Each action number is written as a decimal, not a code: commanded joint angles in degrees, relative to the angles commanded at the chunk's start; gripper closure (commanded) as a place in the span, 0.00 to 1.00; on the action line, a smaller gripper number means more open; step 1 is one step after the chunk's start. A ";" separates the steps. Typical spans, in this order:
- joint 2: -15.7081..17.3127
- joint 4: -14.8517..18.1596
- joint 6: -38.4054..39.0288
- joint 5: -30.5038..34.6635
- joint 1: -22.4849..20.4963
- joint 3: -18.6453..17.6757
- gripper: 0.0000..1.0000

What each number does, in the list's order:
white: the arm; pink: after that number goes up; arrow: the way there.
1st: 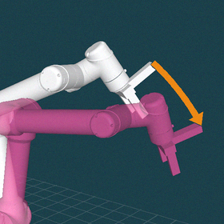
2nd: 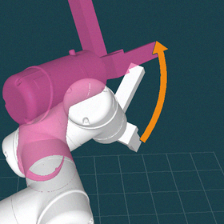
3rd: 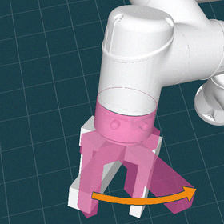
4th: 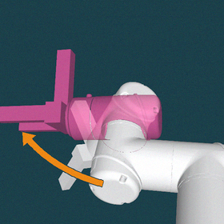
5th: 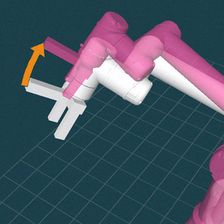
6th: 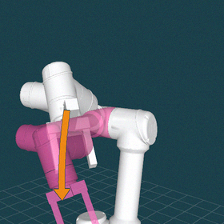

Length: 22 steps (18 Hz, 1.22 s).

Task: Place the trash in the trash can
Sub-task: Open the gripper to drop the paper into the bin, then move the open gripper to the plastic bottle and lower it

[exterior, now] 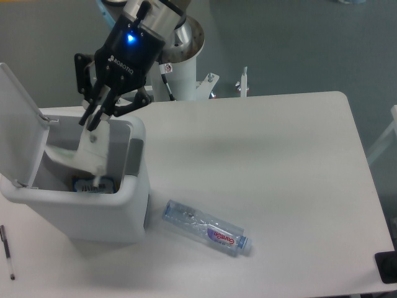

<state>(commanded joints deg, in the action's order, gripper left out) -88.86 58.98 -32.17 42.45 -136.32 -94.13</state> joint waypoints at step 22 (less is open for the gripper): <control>-10.71 -5.71 -3.78 8.69 -7.37 5.18 0.00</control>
<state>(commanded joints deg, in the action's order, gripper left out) -99.57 53.26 -35.94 51.14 -143.69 -88.95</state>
